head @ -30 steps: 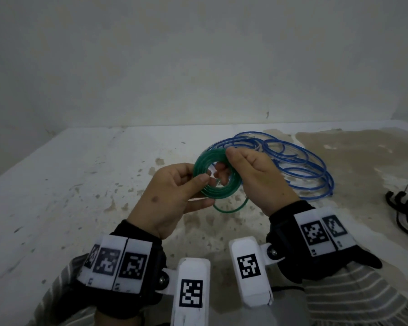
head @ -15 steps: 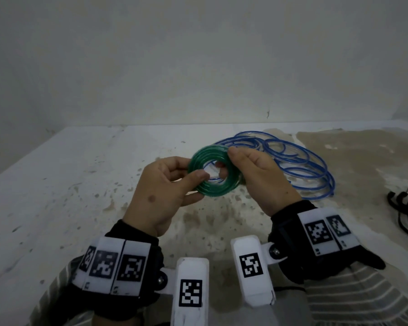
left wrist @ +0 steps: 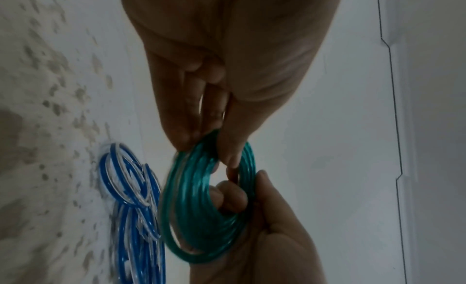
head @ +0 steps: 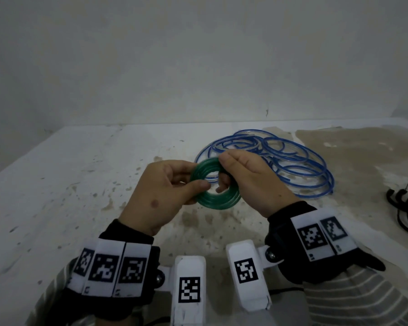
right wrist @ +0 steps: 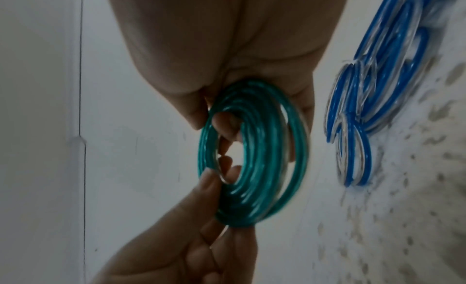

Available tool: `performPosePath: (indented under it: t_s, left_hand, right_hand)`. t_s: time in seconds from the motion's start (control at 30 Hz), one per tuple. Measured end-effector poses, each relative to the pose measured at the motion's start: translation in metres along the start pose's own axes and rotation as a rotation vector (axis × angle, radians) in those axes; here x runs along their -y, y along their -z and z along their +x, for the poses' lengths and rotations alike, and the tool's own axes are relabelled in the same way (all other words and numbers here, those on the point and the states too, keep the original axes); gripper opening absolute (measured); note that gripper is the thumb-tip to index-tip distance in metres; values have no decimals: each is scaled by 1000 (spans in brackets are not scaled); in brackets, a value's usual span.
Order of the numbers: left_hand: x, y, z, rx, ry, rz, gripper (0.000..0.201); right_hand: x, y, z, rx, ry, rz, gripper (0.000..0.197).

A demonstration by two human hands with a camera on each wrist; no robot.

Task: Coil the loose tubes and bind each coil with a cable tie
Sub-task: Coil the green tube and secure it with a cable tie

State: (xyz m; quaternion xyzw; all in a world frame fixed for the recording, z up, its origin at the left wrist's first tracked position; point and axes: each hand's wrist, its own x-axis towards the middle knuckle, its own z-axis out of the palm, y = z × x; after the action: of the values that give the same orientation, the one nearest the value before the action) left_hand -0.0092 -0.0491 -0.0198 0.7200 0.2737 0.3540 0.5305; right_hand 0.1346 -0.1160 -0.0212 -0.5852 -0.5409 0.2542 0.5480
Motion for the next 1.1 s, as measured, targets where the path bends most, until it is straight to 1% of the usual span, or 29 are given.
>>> performPosePath:
  t_s: [0.1,0.17,0.23,0.3,0.37,0.43,0.47,0.53,0.6,0.67,0.73,0.8,0.97,1.03,1.1]
  left_hand:
    - [0,0,2,-120,34,-147,14]
    - [0,-3,3,-154,65,-239,11]
    - [0,-8,1,-131,80,-259,10]
    - [0,-12,0,-73,92,-230,12]
    - [-1,-11,-1,-6,86,-187,20]
    - [-2,-8,-1,28,90,-201,31]
    - [-2,-6,-1,29,100,-223,32]
    - [-1,-3,0,22,122,-247,25]
    - [0,-3,1,-17,122,-266,15]
    - [1,-4,2,-81,97,-303,11]
    - [0,-3,3,-144,66,-349,11]
    - [0,-4,3,-171,52,-391,11]
    - [0,-11,2,-171,62,-444,9]
    - [0,-11,3,-145,69,-454,8]
    - [0,-9,2,-80,86,-452,11]
  right_hand:
    - [-2,1,3,-21,-2,111,34]
    - [-2,-1,3,-22,-19,202,33]
    - [-2,-3,3,-42,-4,229,34]
    - [-3,-2,4,-64,8,203,36]
    - [-3,0,3,-60,-6,144,37]
    - [-1,1,2,-25,-31,64,35]
    - [0,1,1,2,-41,39,33]
    - [2,-1,0,24,-54,42,28]
    - [1,-2,1,-6,-85,155,26]
    - [0,-2,2,-31,-112,302,26]
    - [-1,-4,2,-25,-125,344,28]
    - [0,-7,2,-18,-138,376,31]
    - [0,-9,2,-68,-144,473,33]
    - [-1,-7,3,-84,-137,426,34]
    - [-2,-4,3,-94,-120,323,34]
